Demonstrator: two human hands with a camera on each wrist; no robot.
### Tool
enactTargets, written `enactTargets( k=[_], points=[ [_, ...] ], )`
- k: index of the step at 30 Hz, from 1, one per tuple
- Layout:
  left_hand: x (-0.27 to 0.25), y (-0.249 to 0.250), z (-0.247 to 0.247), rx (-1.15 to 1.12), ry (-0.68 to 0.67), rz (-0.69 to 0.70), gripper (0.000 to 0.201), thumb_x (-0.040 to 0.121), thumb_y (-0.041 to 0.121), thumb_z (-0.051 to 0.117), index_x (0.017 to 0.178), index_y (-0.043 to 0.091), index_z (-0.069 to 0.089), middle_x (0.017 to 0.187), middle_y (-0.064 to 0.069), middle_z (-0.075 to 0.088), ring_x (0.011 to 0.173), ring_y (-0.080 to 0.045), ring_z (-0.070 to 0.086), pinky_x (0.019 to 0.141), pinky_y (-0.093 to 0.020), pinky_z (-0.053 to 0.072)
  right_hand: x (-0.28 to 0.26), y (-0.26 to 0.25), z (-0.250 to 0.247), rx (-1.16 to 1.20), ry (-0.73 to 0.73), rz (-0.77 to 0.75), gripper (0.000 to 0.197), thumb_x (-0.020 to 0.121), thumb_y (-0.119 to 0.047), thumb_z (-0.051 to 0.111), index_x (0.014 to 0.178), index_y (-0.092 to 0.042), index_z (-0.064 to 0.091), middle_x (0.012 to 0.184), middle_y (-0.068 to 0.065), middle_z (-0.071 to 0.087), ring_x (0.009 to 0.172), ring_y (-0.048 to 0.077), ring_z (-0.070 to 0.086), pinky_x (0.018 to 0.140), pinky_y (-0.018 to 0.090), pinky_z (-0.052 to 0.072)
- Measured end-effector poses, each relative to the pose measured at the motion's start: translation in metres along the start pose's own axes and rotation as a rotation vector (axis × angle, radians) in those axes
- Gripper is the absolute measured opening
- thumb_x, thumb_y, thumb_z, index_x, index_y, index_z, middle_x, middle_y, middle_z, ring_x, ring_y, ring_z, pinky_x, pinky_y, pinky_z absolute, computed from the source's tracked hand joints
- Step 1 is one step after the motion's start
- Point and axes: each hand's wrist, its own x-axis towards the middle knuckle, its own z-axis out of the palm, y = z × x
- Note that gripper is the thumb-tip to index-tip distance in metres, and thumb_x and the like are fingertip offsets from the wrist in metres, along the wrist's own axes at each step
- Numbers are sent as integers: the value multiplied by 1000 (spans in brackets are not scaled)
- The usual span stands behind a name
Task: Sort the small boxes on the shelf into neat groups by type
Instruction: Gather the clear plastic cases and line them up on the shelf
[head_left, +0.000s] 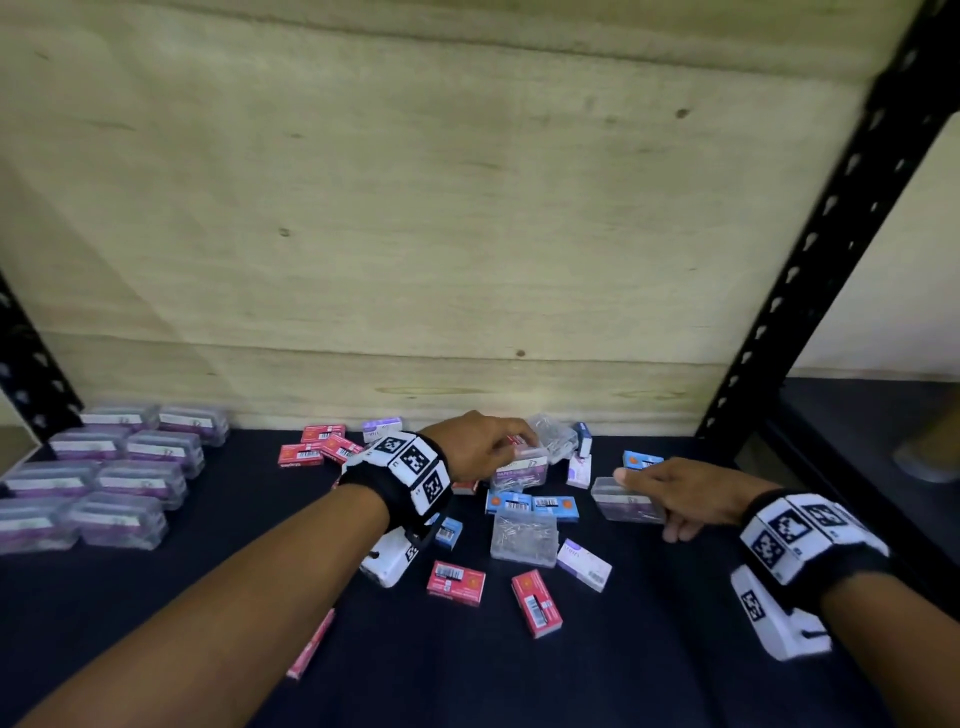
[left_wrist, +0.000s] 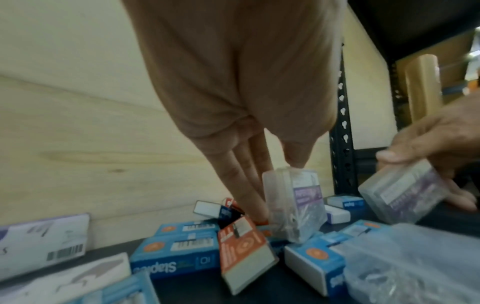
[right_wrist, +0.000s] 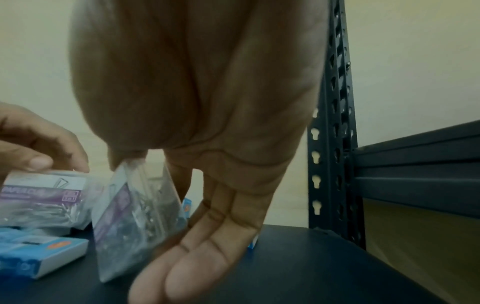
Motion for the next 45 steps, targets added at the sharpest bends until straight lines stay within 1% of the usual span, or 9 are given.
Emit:
enactTargets(
  k=[4,10,12,18,24,28,32,36,45],
  points=[
    [-4,6,-2,117,-1,63,39,101,32,49,139,28,50,103,-6,70,77,-10,62,75,-23,45,0,-3,-2,4,36,-23,54,87,-67,51,81,-14,60,71,5,64,58,14,68,62,27,57],
    [-7,6,-4,29,11,8,43,93,25,62,135,28,51,119,-7,66,94,-19,64,86,-33,53,-1,-5,-3,-26,-55,36,45,96,-48,55,105,-4,60,73,8,71,62,14,70,63,26,58],
    [-11,4,-10,4,16,-18,47,92,24,64,137,23,51,125,-5,64,102,-19,63,89,-28,50,-2,-10,-5,-17,-39,25,42,99,-44,50,106,-5,60,75,10,70,63,16,70,64,27,59],
    [-44,-13,-45,55,9,-72,43,93,28,63,134,19,55,129,0,61,106,-15,60,86,-23,43,3,-48,-2,-50,24,-140,22,101,-30,47,102,-9,55,75,5,69,64,16,67,57,25,52],
    [-113,-39,-75,119,45,-188,37,91,26,65,127,22,58,122,4,61,101,-10,59,81,-19,40,10,-125,27,-202,7,-332,24,97,-39,57,113,-21,56,71,-6,69,56,1,64,59,20,52],
    [-173,-64,-88,145,48,-311,36,88,27,68,122,26,60,118,9,62,97,-8,58,80,-20,44,18,-178,60,-370,-38,-469,21,94,-49,53,98,-28,57,87,-10,69,79,9,66,74,26,49],
    [-244,-91,-99,153,51,-442,31,88,27,68,118,27,61,95,17,57,85,-2,54,68,-11,40,28,-236,107,-516,-87,-609,37,94,-59,46,115,-30,55,115,-6,59,103,16,56,91,32,45],
    [-311,-121,-98,117,53,-593,33,88,29,69,120,28,61,110,8,60,101,-12,58,82,-19,45,23,-292,157,-552,-168,-729,29,96,-56,45,108,-31,53,102,-6,57,95,17,55,84,28,42],
    [-385,-171,-76,8,97,-735,33,88,24,69,120,28,62,116,9,60,104,-10,57,72,-7,40,11,-360,221,-715,-255,-767,53,99,-54,40,138,-19,47,137,8,54,123,27,52,99,36,40]
  ],
)
